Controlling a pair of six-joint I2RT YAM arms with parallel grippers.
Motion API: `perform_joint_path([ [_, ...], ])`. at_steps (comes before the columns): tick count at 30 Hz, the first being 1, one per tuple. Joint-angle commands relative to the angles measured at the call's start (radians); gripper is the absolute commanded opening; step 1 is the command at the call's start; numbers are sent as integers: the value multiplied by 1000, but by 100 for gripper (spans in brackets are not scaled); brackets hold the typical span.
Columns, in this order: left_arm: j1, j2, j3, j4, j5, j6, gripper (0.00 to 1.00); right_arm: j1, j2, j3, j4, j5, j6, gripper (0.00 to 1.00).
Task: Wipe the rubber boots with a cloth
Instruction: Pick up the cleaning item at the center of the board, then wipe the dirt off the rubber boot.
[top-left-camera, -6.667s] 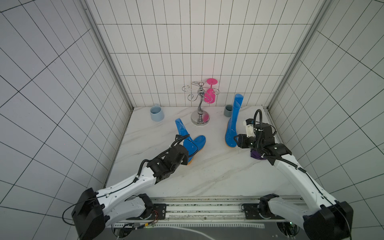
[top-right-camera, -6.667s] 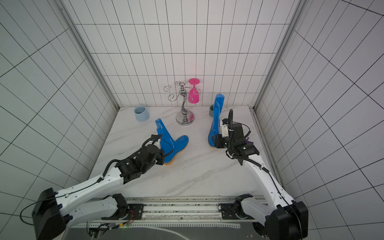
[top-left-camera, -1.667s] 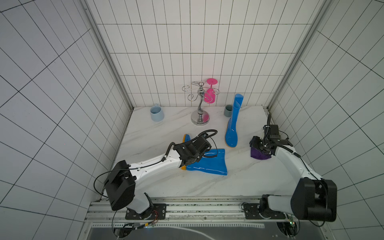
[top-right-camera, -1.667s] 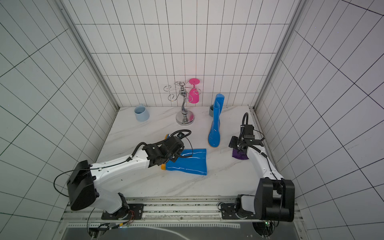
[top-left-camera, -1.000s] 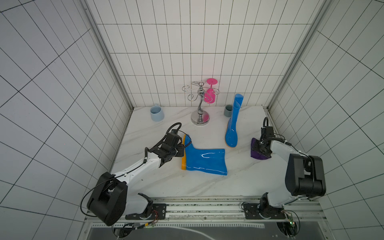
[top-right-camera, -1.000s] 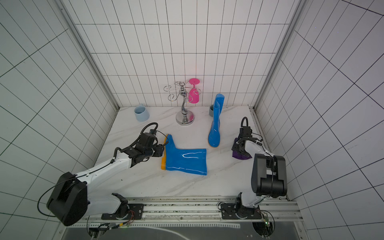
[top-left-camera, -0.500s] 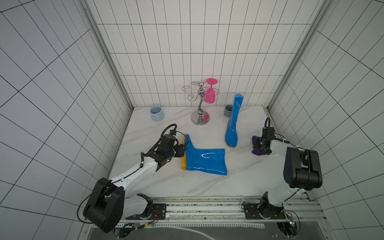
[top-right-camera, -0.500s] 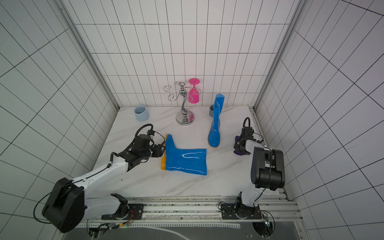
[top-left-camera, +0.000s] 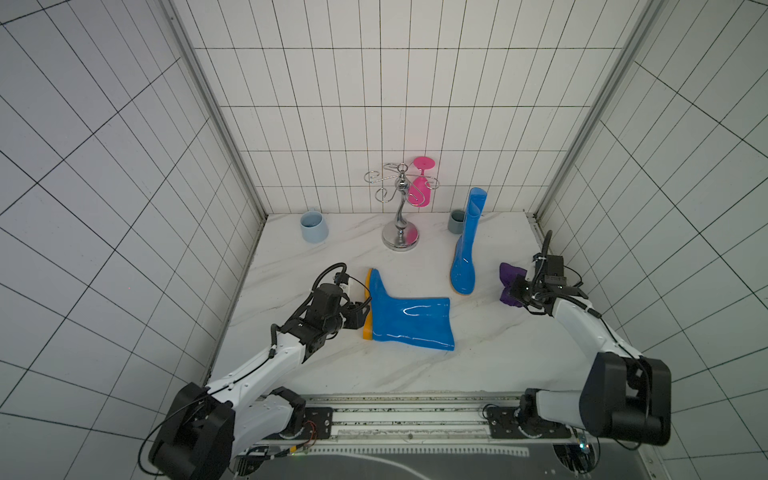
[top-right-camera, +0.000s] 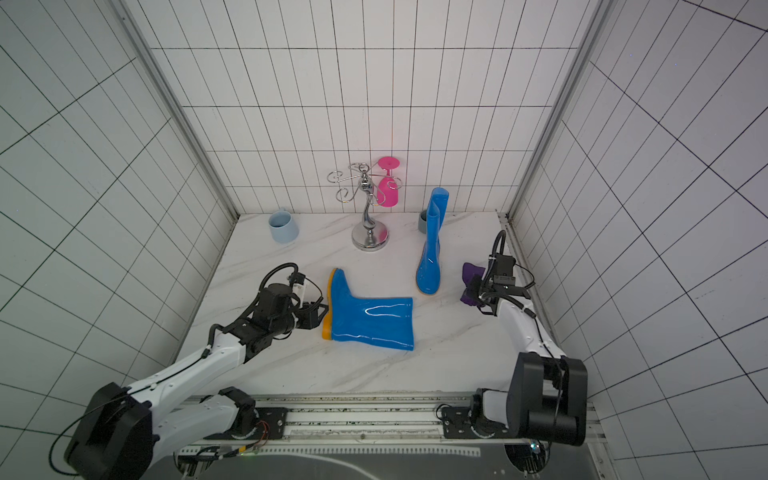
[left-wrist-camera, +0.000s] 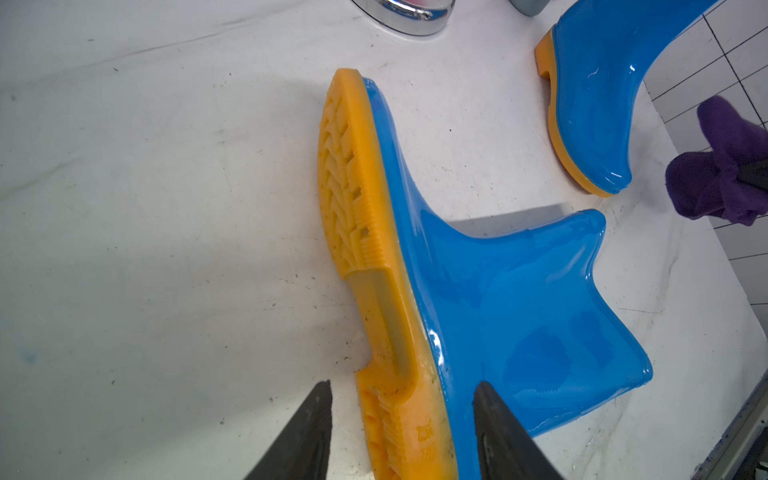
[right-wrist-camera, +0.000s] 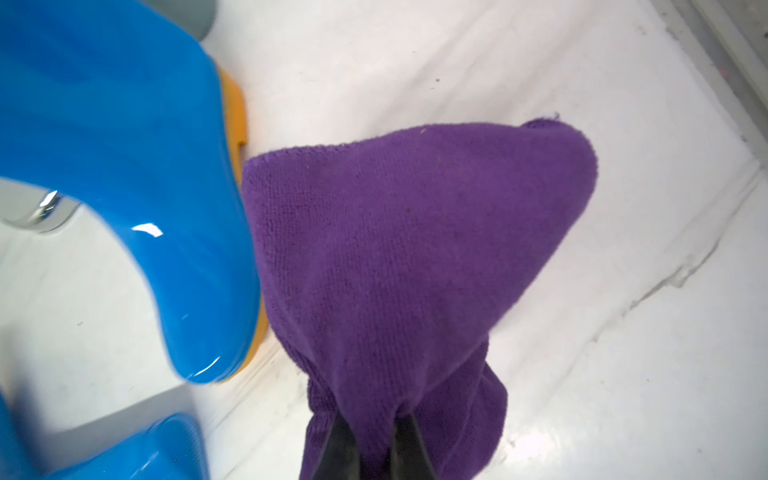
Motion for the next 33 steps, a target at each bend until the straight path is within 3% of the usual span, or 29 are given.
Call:
perform_joint_path([
  [1, 2, -4, -26, 63, 47, -9, 52, 89, -74, 35, -117, -51, 28, 0],
  [6, 2, -30, -61, 72, 41, -14, 52, 342, -126, 58, -124, -52, 138, 0],
  [10, 2, -53, -94, 72, 29, -21, 52, 571, -87, 80, -79, 18, 223, 0],
  [15, 2, -72, -115, 73, 16, -24, 51, 743, 8, 120, -15, 61, 272, 0],
  [23, 2, -5, -94, 86, 19, -21, 47, 876, 158, 259, -24, 103, 262, 0],
  [33, 2, 6, -85, 101, 72, -12, 46, 959, 350, 459, -115, 20, 239, 0],
])
